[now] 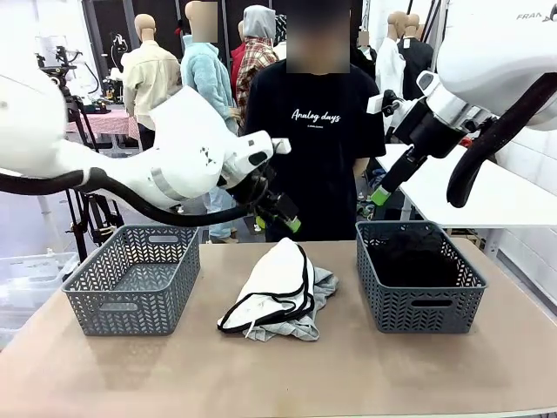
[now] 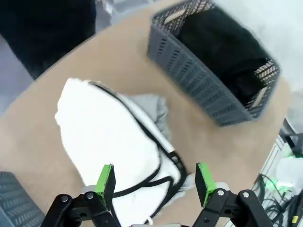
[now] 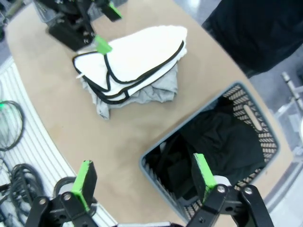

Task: Sort the tops and bottoms.
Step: Lift clothes from the center of the table with your left hand.

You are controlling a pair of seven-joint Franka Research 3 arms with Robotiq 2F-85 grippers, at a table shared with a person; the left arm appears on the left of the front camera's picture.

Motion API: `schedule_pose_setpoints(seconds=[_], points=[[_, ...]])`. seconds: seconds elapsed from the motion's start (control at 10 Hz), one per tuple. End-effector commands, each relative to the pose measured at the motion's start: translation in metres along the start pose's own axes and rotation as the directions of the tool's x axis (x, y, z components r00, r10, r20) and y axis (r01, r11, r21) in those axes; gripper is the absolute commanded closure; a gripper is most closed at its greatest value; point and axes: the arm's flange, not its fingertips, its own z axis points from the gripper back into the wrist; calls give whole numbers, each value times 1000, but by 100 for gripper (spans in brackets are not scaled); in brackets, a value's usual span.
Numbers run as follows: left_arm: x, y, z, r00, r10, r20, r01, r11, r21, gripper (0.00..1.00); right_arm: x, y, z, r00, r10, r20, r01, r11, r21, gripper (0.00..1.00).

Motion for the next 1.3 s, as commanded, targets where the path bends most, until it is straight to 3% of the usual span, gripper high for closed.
schedule_pose_setpoints(seconds=[0.0,0.1,0.3,0.5,0.7,1.0,1.2], points=[[12,11,-27,988,62,-144,-52,996,66,13,1,-2,0,1000,9,-3,-9,1000,-5,0],[13,12,-47,978,95,-187,-77,992,104,13,1,-2,0,1000,9,-3,-9,1000,-5,0],[15,6,-86,976,107,-191,-86,990,115,13,1,-2,0,1000,9,-3,-9,1000,-5,0],[27,3,-96,964,150,-219,-113,979,172,13,1,-2,0,1000,9,-3,-9,1000,-5,0],[31,4,-114,917,263,-301,-200,954,225,13,1,-2,0,1000,9,-3,-9,1000,-5,0],[39,-8,-130,897,335,-290,-287,938,196,13,1,-2,0,1000,9,-3,-9,1000,-5,0],[38,1,-136,873,400,-280,-330,906,266,13,1,-2,0,1000,9,-3,-9,1000,-5,0]])
